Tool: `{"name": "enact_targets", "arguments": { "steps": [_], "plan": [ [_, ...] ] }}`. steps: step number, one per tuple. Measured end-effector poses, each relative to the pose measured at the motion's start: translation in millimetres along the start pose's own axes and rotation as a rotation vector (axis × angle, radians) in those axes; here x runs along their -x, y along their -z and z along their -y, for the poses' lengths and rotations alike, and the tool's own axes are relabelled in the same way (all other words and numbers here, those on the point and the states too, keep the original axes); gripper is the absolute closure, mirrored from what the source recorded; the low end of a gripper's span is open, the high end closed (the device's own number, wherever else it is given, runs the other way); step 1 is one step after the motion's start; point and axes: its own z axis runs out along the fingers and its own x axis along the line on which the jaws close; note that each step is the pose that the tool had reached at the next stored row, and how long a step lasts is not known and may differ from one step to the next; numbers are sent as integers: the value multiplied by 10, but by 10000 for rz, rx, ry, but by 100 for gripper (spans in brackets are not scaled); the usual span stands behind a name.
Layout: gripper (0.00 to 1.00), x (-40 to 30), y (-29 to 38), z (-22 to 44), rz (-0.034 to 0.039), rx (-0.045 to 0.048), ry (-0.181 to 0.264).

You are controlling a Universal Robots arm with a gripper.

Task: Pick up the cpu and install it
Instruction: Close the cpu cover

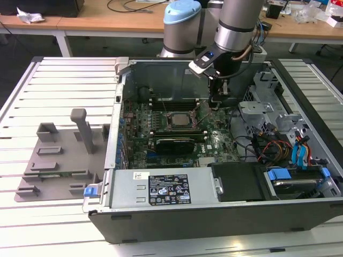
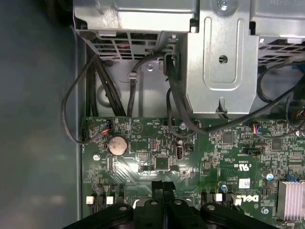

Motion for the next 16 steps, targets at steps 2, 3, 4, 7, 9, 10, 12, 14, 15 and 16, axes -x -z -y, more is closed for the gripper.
{"name": "enact_targets", "arguments": {
  "steps": [2, 3, 4, 7, 9, 10, 12, 14, 15, 16],
  "plan": [
    [89, 0, -4, 37, 0, 0, 0],
    [89, 0, -5, 46, 0, 0, 0],
    [89, 0, -6, 58, 1, 0, 0],
    [89, -1, -11, 105, 0, 0, 0],
    [89, -1, -13, 121, 1, -1, 0],
    [89, -1, -14, 132, 0, 0, -1],
    [89, -1, -16, 145, 1, 0, -1],
    [89, -1, -22, 176, 0, 0, 0],
    [89, -2, -27, 189, 1, 0, 0],
    [89, -2, -31, 198, 2, -1, 0]
  ]
}}
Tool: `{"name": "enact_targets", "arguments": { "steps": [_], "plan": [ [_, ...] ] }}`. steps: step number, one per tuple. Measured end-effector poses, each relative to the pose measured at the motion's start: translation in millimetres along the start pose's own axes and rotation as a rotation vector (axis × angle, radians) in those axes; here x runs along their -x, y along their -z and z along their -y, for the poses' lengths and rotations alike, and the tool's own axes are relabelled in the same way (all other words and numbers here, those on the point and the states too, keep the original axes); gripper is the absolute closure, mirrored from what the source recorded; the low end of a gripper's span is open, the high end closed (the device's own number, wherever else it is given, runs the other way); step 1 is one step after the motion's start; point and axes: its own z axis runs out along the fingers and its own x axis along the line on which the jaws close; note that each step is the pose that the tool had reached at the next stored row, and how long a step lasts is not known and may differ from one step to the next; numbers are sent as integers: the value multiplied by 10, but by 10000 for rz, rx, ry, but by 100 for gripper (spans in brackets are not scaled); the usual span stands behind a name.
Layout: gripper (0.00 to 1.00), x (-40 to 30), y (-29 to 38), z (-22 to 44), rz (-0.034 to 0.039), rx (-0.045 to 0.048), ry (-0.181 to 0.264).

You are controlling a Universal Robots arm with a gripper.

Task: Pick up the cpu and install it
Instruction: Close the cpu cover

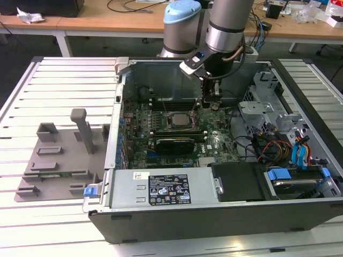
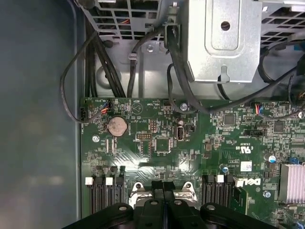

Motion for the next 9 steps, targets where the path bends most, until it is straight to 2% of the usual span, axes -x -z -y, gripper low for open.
{"name": "enact_targets", "arguments": {
  "steps": [9],
  "plan": [
    [89, -2, -31, 158, -2, 1, 0]
  ]
}}
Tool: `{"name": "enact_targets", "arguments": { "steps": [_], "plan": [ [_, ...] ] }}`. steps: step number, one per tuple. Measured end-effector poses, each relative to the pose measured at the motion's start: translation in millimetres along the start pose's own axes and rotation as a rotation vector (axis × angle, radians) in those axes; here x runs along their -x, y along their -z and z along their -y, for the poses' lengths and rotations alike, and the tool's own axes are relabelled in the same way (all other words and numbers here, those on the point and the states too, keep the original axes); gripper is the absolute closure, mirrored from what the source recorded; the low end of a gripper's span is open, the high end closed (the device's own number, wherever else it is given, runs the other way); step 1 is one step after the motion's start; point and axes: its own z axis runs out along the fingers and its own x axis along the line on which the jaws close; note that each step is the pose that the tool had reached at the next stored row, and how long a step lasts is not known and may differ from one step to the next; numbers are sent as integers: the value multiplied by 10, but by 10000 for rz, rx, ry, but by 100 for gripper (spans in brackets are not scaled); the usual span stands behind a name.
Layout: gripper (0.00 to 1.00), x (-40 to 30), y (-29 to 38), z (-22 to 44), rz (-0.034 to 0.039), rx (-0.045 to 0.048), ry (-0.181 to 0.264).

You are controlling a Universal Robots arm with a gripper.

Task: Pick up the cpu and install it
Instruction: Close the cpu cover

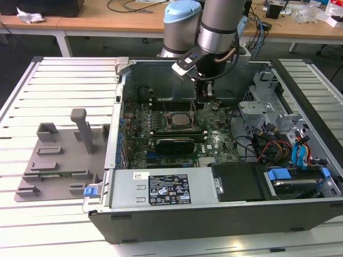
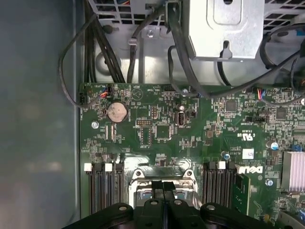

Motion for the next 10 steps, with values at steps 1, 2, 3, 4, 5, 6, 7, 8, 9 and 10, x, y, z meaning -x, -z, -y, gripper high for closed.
{"name": "enact_targets", "arguments": {
  "steps": [1, 2, 3, 4, 5, 6, 7, 8, 9, 10],
  "plan": [
    [89, 0, -2, 16, 0, 0, 0],
    [89, 0, -5, 39, 0, 0, 0],
    [89, 0, -7, 55, 0, 0, 0],
    [89, -1, -10, 77, 0, 0, 0],
    [89, -1, -14, 97, 0, 0, 1],
    [89, -1, -22, 122, 1, 0, 0],
    [89, -2, -26, 138, 1, 0, 0],
    [89, -2, -35, 170, 0, -1, 0],
    [89, -3, -47, 222, 0, 0, 0],
    [89, -3, -52, 238, 0, 0, 0]
  ]
}}
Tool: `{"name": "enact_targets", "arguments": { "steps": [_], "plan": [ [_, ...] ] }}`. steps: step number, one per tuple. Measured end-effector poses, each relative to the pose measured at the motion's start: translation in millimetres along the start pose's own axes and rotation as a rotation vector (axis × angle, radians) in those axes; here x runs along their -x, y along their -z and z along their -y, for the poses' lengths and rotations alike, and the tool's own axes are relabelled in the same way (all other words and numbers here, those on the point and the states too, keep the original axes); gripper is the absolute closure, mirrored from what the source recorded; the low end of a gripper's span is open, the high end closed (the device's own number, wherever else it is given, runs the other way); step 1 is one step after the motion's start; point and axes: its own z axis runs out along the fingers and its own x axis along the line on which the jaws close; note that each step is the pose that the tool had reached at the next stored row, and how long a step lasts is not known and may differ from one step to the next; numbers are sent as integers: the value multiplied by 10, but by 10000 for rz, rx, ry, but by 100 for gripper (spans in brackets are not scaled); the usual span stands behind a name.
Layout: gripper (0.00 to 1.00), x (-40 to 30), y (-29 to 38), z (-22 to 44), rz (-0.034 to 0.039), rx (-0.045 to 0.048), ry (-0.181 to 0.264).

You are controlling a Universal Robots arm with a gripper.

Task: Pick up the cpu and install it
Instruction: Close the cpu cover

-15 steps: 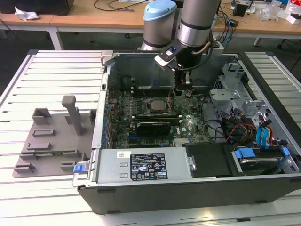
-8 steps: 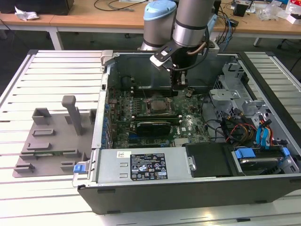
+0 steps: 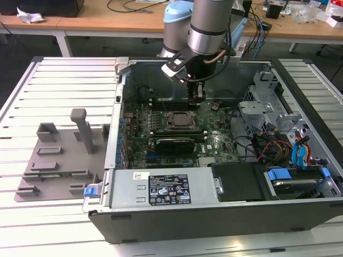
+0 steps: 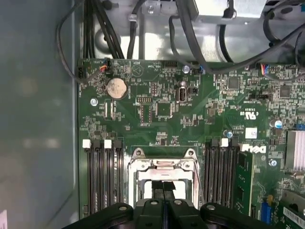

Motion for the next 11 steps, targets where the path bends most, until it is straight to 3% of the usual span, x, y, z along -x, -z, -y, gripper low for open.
{"name": "enact_targets", "arguments": {
  "steps": [8, 11],
  "plan": [
    [89, 0, -108, 175, 0, 1, 0],
    [89, 13, -135, 209, -1, 0, 1]
  ]
}}
